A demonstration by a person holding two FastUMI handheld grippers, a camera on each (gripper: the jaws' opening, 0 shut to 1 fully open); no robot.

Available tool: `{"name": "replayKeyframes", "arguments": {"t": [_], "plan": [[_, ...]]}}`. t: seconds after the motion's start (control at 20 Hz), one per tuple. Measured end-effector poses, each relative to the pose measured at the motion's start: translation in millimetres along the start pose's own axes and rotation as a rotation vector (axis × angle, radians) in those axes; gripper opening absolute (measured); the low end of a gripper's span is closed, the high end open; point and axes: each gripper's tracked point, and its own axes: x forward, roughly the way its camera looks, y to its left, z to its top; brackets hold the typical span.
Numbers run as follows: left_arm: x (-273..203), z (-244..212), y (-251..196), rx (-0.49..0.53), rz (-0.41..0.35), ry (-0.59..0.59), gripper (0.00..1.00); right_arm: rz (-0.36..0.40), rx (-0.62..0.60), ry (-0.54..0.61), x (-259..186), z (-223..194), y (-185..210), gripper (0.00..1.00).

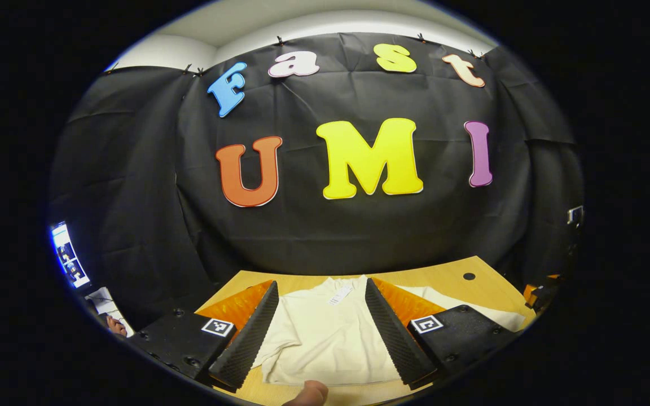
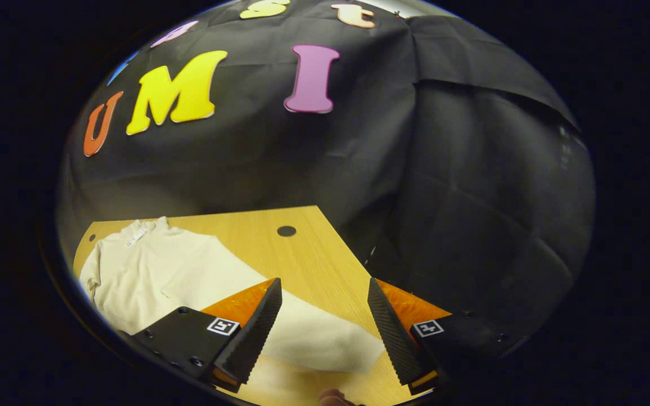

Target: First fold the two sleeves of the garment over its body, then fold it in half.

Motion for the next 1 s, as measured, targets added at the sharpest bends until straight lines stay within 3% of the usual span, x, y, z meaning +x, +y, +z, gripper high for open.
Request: {"name": "replayKeyframes", "arguments": {"t": [0.2,0.35,0.5,0.7,1.0], "plan": [[-4,2,-10,-0.004,0.046,-0.001,0.98,-0.044,0.060,0.168,28,-56,-33,0.96],[-7,11,-13,-0.002,0.077,-0.022,0.98,-0.061,0.122,0.296,54,-88,-35,0.95],[-10,19,-17,0.009,0.077,-0.037,0.98,-0.083,0.170,0.387,60,-96,-34,0.95],[-10,20,-17,0.025,0.055,-0.032,0.97,-0.214,0.262,0.514,54,-123,-42,0.95],[-7,19,-13,0.019,0.035,-0.032,0.98,-0.253,0.327,0.602,56,-136,-40,0.95]]}}
